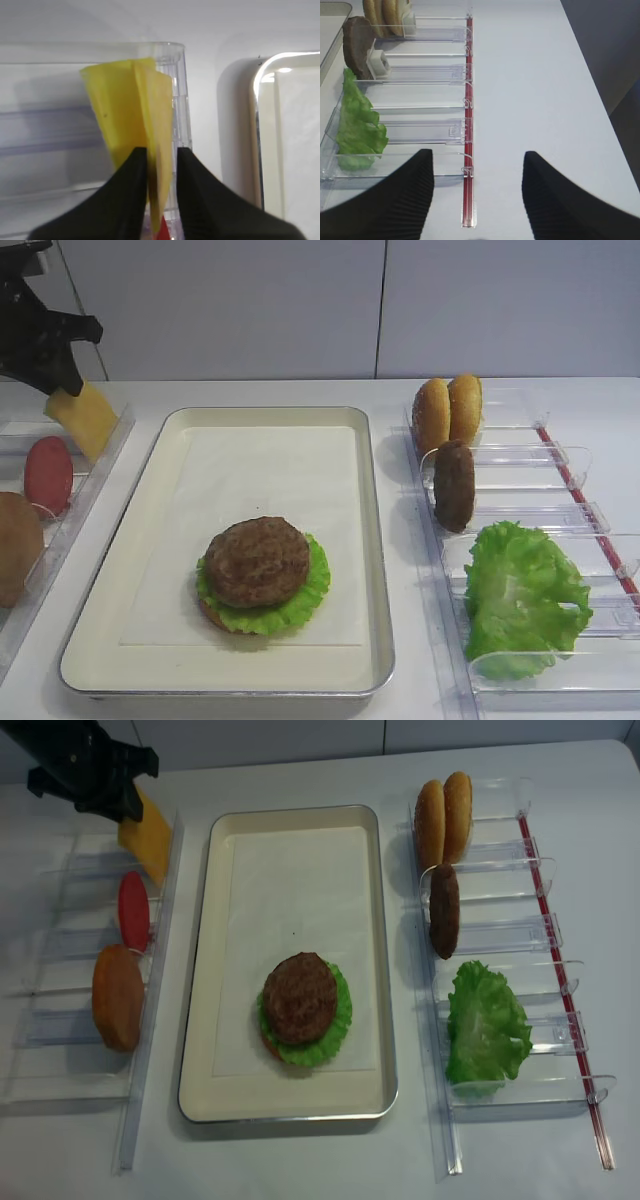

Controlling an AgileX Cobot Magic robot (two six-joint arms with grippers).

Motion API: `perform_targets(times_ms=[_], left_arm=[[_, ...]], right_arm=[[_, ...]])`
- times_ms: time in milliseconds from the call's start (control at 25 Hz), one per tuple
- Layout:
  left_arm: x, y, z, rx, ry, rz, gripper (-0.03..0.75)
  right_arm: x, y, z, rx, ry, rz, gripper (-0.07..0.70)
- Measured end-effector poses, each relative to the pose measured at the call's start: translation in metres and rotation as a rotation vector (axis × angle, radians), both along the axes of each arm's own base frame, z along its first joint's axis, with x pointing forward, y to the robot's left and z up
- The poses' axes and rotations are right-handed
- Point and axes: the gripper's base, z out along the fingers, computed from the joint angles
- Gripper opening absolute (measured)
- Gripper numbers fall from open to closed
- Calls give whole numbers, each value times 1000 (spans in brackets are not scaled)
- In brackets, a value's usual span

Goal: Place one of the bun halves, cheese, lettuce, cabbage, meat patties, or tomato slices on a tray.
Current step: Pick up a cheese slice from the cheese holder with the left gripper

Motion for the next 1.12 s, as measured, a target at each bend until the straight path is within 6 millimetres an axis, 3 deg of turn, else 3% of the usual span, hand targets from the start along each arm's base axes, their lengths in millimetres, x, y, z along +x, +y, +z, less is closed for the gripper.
perform_targets(times_ms=[160,320,520,760,960,1120], left_arm=[[2,0,-11,-3,36,-2,128],[3,0,-11,0,28,-9,16],[4,0,-6,1,24,-19,3],[-9,-9,35,-86,2,-34,3],[-34,-14,79,-115,-68,-57,3],[-62,-17,98,-126,-96,-62,3]], right_arm=[[0,0,0,0,0,0,435],[0,0,0,0,0,0,435],[0,0,0,0,0,0,435],[0,0,0,-2,0,1,435],[0,0,0,-7,0,4,435],[0,0,0,-7,0,4,435]])
